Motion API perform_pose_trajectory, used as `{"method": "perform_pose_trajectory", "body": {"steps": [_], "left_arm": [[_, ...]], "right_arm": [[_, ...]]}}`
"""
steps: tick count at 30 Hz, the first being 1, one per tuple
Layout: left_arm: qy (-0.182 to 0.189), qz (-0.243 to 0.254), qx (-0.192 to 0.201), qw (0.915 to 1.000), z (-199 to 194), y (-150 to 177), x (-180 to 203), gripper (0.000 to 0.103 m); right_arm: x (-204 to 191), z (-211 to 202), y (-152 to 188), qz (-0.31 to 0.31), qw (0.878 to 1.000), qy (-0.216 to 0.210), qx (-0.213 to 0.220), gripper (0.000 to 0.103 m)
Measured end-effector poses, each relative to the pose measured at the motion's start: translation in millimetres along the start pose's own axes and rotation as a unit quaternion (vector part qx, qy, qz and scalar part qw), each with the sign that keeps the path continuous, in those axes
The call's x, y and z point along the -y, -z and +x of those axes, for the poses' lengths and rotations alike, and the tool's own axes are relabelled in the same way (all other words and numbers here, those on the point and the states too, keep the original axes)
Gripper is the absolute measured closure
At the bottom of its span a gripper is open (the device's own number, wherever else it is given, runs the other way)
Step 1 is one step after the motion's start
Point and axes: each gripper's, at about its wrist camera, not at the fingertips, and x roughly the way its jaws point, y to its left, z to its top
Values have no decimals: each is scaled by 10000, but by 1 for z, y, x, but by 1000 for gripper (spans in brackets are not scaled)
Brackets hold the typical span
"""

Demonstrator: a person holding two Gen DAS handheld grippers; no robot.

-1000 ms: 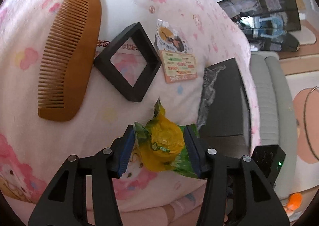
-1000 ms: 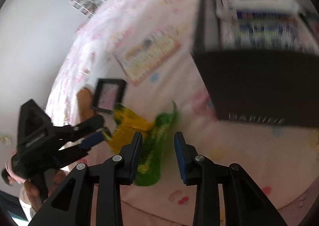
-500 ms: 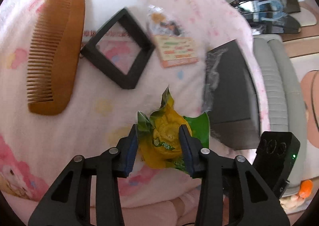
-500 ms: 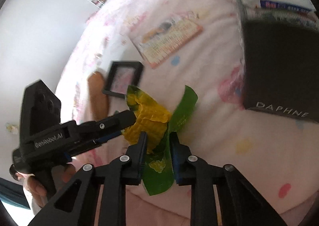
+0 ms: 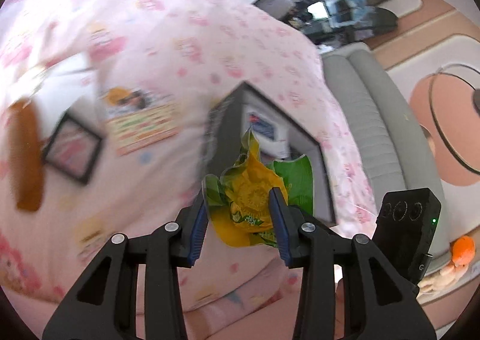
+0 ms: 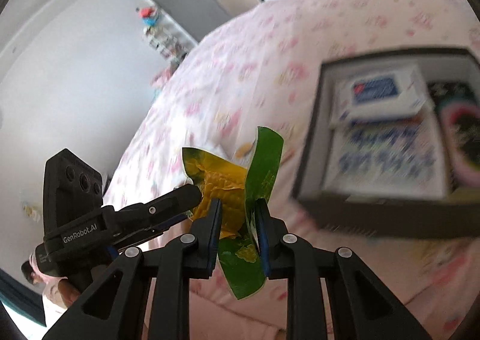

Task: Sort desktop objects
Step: 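Carry the snack bag with the left gripper over the black box, then lower the snack bag into the box and open the left gripper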

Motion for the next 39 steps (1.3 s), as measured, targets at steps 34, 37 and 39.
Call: {"method": "perform_pose_trajectory", "body": {"steps": [34,37,39], "left_arm": [[-1492,953,-130,9841,148,-30,75,52],[-1274,1186,-316,9842,145,-25,78,53],[-1194,1313,-485,9829,148,-19,81,55]], "right_arm": [[130,20,-64,797,9862,1442,137,84],[127,10,-60,787,9855,1493,158,84],[122,4,-56,680,9865,1478,158,84]]}}
